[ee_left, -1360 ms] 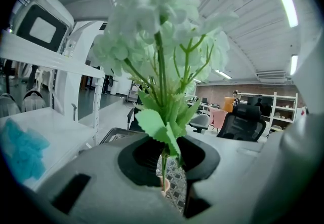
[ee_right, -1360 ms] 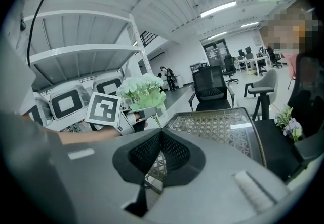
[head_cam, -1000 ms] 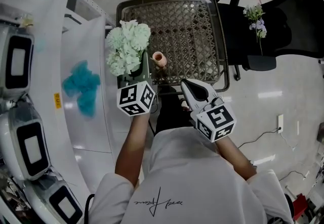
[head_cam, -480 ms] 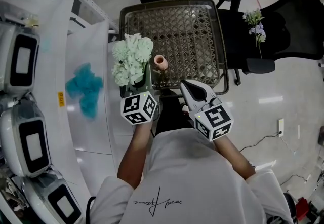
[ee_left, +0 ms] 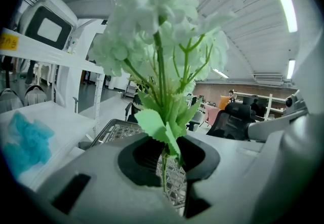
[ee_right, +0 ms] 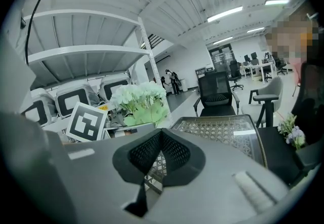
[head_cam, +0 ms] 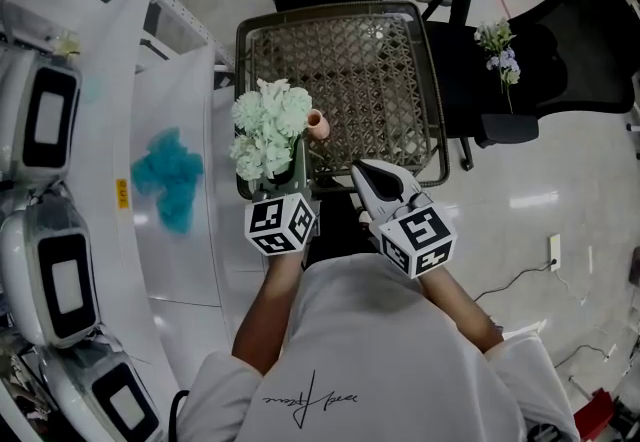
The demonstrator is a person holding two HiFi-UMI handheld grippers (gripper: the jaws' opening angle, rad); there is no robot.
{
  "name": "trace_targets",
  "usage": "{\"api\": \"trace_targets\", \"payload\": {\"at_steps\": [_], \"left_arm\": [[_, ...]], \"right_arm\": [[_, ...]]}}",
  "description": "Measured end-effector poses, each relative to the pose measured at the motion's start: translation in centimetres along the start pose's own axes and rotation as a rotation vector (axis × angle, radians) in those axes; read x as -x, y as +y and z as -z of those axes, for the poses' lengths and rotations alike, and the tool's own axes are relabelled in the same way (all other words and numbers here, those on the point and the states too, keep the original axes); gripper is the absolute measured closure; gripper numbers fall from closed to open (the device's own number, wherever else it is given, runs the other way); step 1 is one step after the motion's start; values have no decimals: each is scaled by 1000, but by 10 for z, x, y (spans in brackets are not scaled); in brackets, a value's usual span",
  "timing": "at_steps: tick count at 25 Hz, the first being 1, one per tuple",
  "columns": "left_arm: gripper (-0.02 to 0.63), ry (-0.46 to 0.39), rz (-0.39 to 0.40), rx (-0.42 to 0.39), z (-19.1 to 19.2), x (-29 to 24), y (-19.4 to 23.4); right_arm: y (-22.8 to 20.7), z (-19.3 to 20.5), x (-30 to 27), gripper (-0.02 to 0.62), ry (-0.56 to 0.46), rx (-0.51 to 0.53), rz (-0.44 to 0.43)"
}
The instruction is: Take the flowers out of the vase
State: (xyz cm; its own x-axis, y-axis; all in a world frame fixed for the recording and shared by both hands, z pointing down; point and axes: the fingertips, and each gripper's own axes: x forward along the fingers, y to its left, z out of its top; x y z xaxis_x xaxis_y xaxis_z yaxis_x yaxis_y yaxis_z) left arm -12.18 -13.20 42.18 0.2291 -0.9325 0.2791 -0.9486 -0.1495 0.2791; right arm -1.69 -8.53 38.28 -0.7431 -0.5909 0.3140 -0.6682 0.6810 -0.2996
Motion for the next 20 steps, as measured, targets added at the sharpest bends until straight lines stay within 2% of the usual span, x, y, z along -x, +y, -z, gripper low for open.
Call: {"api": "trace_targets", "payload": {"at_steps": [8, 14, 20], "left_arm": [[537, 7, 0, 6, 7, 12, 0], [537, 15, 17, -5, 14, 24, -9], [537, -11, 63, -60, 7, 36, -28]], "right_arm": [[4, 4, 3, 591, 2, 8, 8], [11, 10, 1, 591, 22, 40, -23], [16, 15, -3, 591, 45, 69, -65]]}}
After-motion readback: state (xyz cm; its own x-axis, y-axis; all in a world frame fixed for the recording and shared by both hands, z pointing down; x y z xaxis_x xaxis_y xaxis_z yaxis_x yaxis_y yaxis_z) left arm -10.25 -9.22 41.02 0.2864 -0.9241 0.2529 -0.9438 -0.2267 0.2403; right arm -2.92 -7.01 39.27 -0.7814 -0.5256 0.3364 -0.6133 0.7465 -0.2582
